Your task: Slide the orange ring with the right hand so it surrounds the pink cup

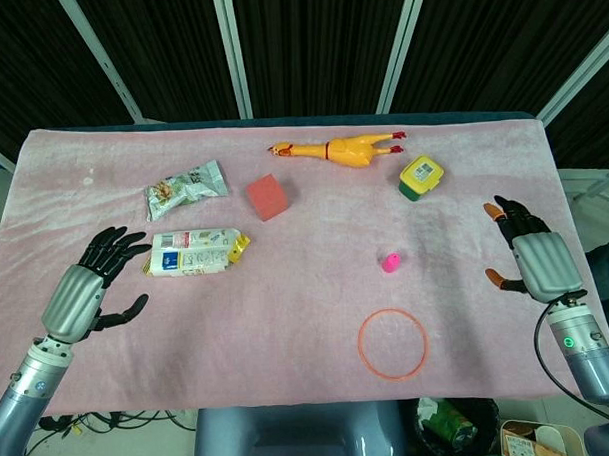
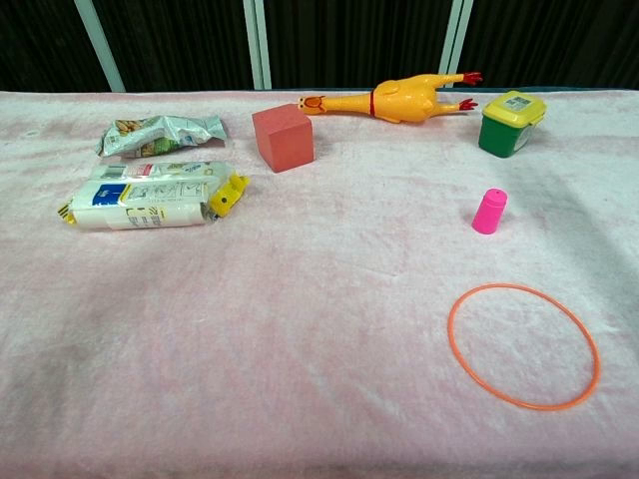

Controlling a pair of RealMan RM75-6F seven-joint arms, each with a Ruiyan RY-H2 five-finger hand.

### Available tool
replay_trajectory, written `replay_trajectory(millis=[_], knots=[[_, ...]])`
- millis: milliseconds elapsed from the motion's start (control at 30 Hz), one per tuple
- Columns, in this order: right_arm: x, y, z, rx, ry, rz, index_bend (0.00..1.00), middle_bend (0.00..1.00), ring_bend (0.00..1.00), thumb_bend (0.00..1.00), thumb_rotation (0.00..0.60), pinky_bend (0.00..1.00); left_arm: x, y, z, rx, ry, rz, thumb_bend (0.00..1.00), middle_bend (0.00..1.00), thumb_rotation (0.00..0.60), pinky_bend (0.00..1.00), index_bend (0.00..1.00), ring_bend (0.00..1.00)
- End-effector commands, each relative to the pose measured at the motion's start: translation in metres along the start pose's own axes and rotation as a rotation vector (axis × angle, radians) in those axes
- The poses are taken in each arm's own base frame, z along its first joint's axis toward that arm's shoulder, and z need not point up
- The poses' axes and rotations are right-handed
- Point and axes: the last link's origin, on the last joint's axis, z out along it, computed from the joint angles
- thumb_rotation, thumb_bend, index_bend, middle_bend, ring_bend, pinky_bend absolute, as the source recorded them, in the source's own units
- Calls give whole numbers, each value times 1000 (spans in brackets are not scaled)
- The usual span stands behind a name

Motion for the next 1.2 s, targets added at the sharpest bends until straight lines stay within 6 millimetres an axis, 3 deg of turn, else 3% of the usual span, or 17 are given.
replay_trajectory(millis=[33,500,900,1033,1200], knots=[[-3,-1,0,5,-8,-5,0,0,32,150,600,188,0,-2,0,3,-3,3,329,122,600,0,166,0],[-6,-18,0,39,-17,-7,0,0,32,151,600,188,2,-9,-5,3,7,33,329,119,600,0,167,0],[-9,-23,-10,34,-48,8,0,0,32,150,600,188,10,-11,-25,26,67,145,329,102,600,0,166,0],[-9,-25,-27,43,-97,-12,1,0,32,151,600,189,18,-17,-52,125,85,209,328,96,600,0,168,0],[-14,-37,-66,95,-165,12,111,0,32,151,600,189,24,-19,-94,265,71,259,329,95,600,0,177,0]])
